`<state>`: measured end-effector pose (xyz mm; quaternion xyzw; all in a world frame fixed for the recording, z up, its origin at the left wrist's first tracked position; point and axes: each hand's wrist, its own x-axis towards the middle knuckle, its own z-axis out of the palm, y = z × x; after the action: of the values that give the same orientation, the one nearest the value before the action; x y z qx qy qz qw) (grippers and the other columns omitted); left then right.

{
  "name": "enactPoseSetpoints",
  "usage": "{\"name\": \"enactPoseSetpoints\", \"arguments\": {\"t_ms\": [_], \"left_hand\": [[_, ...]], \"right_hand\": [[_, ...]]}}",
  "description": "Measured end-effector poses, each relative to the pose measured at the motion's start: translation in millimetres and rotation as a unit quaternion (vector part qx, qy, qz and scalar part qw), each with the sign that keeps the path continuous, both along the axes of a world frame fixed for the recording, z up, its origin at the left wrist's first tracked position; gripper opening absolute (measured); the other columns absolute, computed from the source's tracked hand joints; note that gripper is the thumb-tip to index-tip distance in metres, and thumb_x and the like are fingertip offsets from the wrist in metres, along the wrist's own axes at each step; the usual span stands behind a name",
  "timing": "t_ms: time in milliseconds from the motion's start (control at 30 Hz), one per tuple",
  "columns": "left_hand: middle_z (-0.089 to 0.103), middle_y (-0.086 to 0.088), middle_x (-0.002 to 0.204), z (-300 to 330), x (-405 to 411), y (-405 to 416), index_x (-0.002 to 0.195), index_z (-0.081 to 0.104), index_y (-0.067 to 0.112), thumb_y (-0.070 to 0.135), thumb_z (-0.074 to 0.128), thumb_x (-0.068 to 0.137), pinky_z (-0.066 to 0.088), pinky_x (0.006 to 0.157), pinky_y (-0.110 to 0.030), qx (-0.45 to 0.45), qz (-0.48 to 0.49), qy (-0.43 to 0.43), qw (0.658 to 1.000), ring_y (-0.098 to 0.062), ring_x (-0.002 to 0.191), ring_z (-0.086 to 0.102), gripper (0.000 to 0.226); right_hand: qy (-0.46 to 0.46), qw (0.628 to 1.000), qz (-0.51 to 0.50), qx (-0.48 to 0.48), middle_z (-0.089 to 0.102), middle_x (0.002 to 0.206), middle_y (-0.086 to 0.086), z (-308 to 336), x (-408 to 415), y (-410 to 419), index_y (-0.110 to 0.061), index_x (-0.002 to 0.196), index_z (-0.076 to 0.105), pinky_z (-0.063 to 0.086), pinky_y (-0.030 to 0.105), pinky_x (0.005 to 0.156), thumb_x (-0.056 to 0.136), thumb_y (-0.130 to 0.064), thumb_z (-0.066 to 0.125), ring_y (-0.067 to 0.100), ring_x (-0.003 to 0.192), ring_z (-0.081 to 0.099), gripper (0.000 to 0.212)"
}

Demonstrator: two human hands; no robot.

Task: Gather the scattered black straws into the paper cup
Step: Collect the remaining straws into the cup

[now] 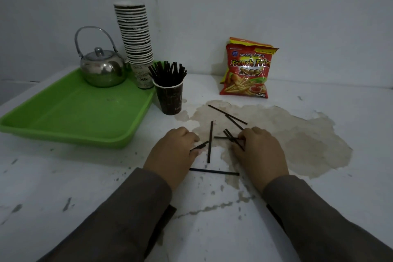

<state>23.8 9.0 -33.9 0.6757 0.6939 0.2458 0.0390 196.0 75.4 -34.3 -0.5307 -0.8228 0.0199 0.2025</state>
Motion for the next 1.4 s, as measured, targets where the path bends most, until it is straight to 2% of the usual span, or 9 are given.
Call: {"name": "enactPoseSetpoints", "arguments": {"t_ms": [200,367,500,767,867,967,1067,1233,1400], "left_hand": [[0.057,-0.004,0.103,-0.7,0.1,1.3,0.107,0.063,0.015,0.022,0.051,0.090,0.037,0.078,-0.024,-0.029,0.028,-0.009,0.999,-0.019,0.099,0.051,0.022],[0.058,-0.003,0.092,1.0,4.7,-1.0,0.094,0.063,0.014,0.020,0.051,0.086,0.039,0.069,-0.025,-0.017,0.048,0.002,0.999,-0.019,0.087,0.054,0.016],[0.057,-0.002,0.089,2.9,5.7,-1.5,0.088,0.060,0.014,0.023,0.052,0.083,0.043,0.073,-0.030,-0.029,0.041,0.017,0.999,-0.018,0.084,0.052,0.013],[0.056,-0.005,0.093,2.7,6.5,-0.9,0.093,0.053,0.013,0.022,0.047,0.087,0.038,0.074,-0.030,-0.040,0.009,0.058,0.997,-0.020,0.086,0.049,0.012],[0.059,-0.005,0.099,2.5,7.3,0.6,0.105,0.052,0.014,0.016,0.046,0.088,0.038,0.078,-0.030,-0.039,0.009,0.046,0.998,-0.021,0.091,0.051,0.018],[0.059,-0.005,0.106,-0.4,7.8,3.2,0.115,0.052,0.015,0.013,0.043,0.090,0.038,0.082,-0.029,-0.040,0.004,0.083,0.996,-0.021,0.098,0.052,0.027],[0.059,-0.005,0.106,-1.5,7.8,4.0,0.111,0.056,0.013,0.014,0.042,0.090,0.036,0.082,-0.029,-0.037,0.001,0.113,0.993,-0.021,0.098,0.051,0.026],[0.058,-0.004,0.103,1.5,7.0,5.8,0.108,0.057,0.014,0.016,0.041,0.089,0.032,0.079,-0.027,-0.033,-0.004,0.107,0.994,-0.020,0.097,0.049,0.025],[0.056,-0.002,0.098,3.6,4.6,6.8,0.100,0.057,0.016,0.019,0.044,0.087,0.035,0.078,-0.029,-0.026,-0.002,0.092,0.995,-0.019,0.094,0.047,0.019]], "right_hand": [[-0.081,0.996,-0.011,0.025,0.062,0.090,0.004,1.9,-4.1,-5.8,-0.015,0.095,0.061,0.040,0.031,0.075,0.087,-0.012,0.046,0.023,0.084,0.054,0.017],[-0.076,0.997,-0.017,0.013,0.060,0.098,0.007,0.2,-5.8,-8.1,-0.013,0.107,0.049,0.040,0.032,0.074,0.083,-0.006,0.045,0.024,0.088,0.053,0.025],[-0.069,0.998,-0.004,-0.004,0.061,0.098,0.008,2.9,-4.2,-7.0,-0.012,0.113,0.043,0.040,0.035,0.077,0.082,-0.004,0.044,0.027,0.088,0.054,0.031],[-0.058,0.998,0.030,-0.021,0.057,0.103,0.008,3.4,-0.7,-6.2,-0.013,0.108,0.046,0.039,0.029,0.073,0.085,-0.006,0.045,0.023,0.090,0.050,0.024],[-0.052,0.998,0.032,-0.023,0.057,0.103,0.010,2.0,-1.4,-5.2,-0.011,0.108,0.047,0.038,0.028,0.073,0.084,-0.001,0.044,0.024,0.091,0.050,0.026],[-0.073,0.997,0.030,-0.018,0.058,0.101,0.011,1.4,-2.9,-4.3,-0.010,0.106,0.048,0.038,0.029,0.074,0.085,-0.002,0.043,0.025,0.090,0.051,0.023],[-0.090,0.995,0.031,-0.010,0.059,0.096,0.011,0.9,-3.5,-3.3,-0.009,0.099,0.052,0.035,0.029,0.071,0.086,-0.003,0.042,0.024,0.085,0.050,0.018],[-0.087,0.996,0.027,-0.009,0.060,0.099,0.009,1.4,-2.2,-0.9,-0.009,0.101,0.059,0.042,0.031,0.081,0.087,-0.006,0.044,0.024,0.091,0.052,0.020],[-0.040,0.997,0.060,0.037,0.062,0.097,0.009,8.8,-3.1,-6.7,-0.010,0.100,0.062,0.041,0.033,0.080,0.090,-0.014,0.049,0.024,0.091,0.052,0.017]]}}
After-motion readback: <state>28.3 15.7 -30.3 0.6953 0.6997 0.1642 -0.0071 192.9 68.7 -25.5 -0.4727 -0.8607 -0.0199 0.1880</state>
